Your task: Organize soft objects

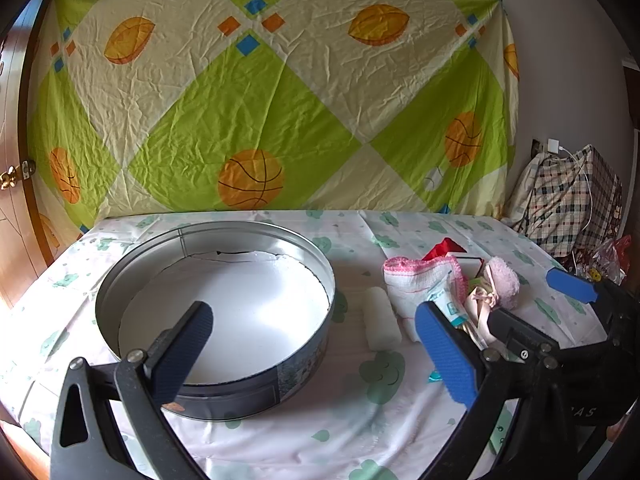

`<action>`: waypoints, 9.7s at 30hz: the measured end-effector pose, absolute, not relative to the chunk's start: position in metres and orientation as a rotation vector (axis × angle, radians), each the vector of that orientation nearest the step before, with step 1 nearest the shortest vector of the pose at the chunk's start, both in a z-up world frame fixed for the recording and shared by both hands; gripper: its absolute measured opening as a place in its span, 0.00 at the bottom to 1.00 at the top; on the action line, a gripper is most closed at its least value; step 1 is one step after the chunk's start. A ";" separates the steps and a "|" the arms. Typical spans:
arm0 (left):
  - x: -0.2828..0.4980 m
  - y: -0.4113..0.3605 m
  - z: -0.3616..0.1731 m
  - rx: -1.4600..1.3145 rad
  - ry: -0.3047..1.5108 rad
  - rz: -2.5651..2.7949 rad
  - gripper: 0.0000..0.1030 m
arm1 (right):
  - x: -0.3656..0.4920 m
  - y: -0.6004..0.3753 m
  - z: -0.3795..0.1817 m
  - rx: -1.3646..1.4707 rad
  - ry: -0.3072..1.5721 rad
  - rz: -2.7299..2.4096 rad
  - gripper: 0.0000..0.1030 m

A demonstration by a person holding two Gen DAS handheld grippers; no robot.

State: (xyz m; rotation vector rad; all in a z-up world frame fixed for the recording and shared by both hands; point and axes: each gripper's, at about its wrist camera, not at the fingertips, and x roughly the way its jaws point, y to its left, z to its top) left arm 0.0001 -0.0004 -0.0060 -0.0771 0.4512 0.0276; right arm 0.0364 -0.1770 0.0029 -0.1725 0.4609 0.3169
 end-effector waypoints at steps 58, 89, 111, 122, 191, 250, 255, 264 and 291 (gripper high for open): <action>0.016 -0.016 -0.029 -0.039 0.508 0.014 1.00 | 0.051 -0.198 -0.018 -0.107 0.515 0.308 0.99; 0.070 -0.083 -0.052 0.029 0.612 -0.146 0.94 | 0.110 -0.240 -0.061 0.034 0.697 0.341 0.21; 0.093 -0.109 -0.060 -0.003 0.702 -0.283 0.23 | 0.104 -0.267 -0.053 0.116 0.601 0.321 0.21; 0.078 -0.092 -0.051 -0.005 0.614 -0.253 0.22 | 0.084 -0.265 -0.033 0.141 0.442 0.346 0.21; 0.014 -0.004 -0.023 -0.048 0.191 0.027 0.22 | 0.059 -0.201 -0.010 0.040 0.156 0.365 0.21; 0.015 0.110 -0.029 -0.189 0.236 0.214 0.22 | 0.071 -0.065 -0.022 -0.120 0.240 0.619 0.21; 0.019 0.114 -0.029 -0.195 0.256 0.207 0.22 | 0.076 -0.059 -0.022 -0.118 0.258 0.628 0.21; 0.032 0.125 -0.025 -0.189 0.310 0.204 0.22 | 0.081 -0.045 -0.014 -0.139 0.271 0.651 0.21; 0.120 0.177 -0.032 -0.215 0.725 0.117 0.22 | 0.203 0.023 -0.031 -0.191 0.753 0.690 0.21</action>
